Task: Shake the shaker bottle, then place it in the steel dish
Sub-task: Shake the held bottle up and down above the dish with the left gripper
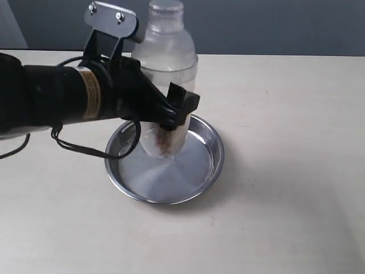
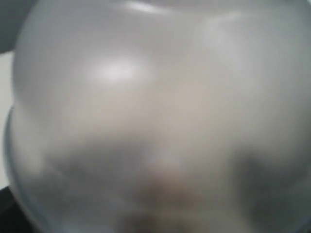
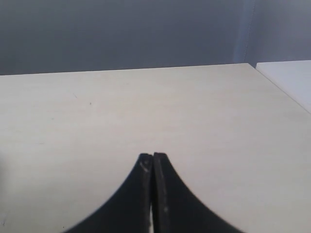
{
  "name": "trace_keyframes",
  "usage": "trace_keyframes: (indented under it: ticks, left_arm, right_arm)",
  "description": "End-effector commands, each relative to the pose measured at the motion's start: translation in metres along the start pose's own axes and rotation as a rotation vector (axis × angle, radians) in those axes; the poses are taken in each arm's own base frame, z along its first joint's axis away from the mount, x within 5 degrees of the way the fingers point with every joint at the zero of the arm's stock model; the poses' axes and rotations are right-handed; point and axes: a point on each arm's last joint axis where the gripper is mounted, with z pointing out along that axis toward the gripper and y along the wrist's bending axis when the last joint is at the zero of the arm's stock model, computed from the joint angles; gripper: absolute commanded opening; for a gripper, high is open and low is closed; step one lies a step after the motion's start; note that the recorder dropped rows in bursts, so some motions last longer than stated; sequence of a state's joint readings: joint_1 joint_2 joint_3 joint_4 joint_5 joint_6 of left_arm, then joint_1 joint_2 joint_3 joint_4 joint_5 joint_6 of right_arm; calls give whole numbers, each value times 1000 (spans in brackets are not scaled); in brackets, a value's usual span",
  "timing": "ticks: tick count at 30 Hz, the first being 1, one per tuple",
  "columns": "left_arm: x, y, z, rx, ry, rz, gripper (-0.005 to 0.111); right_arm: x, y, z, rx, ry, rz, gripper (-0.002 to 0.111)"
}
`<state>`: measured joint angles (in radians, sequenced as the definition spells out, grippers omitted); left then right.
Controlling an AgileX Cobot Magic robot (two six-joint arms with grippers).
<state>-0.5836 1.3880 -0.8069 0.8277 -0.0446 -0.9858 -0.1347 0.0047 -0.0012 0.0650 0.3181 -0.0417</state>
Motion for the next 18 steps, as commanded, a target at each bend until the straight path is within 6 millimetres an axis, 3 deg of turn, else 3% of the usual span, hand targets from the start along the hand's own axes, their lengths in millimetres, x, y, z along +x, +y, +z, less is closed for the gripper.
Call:
trace_keyframes:
  ticks: [1, 2, 5, 6, 8, 10, 12, 15, 16, 18]
  left_arm:
    - [-51, -17, -46, 96, -244, 29, 0]
    - [-41, -14, -40, 79, -201, 10, 0]
    - [23, -1, 6, 34, 52, -66, 0]
    - [27, -1, 9, 32, 65, -79, 0]
    - [-4, -10, -10, 93, -72, -67, 0]
    - [-43, -20, -43, 149, -249, 7, 0]
    - [-38, -16, -43, 110, -220, 13, 0]
    - [16, -4, -4, 45, 14, -27, 0]
    - [16, -3, -3, 41, 15, -34, 0]
    - [-16, -11, -26, 86, -123, -17, 0]
  right_arm:
    - [-1, 0, 0, 4, -17, 0, -1]
    - [-1, 0, 0, 4, -17, 0, -1]
    - [-1, 0, 0, 4, -17, 0, -1]
    - [-1, 0, 0, 4, -17, 0, -1]
    - [-1, 0, 0, 4, -17, 0, -1]
    - [-1, 0, 0, 4, -17, 0, -1]
    - [-1, 0, 0, 4, -17, 0, -1]
    - [-1, 0, 0, 4, -17, 0, -1]
    - [-1, 0, 0, 4, -17, 0, -1]
    - [-1, 0, 0, 4, -17, 0, -1]
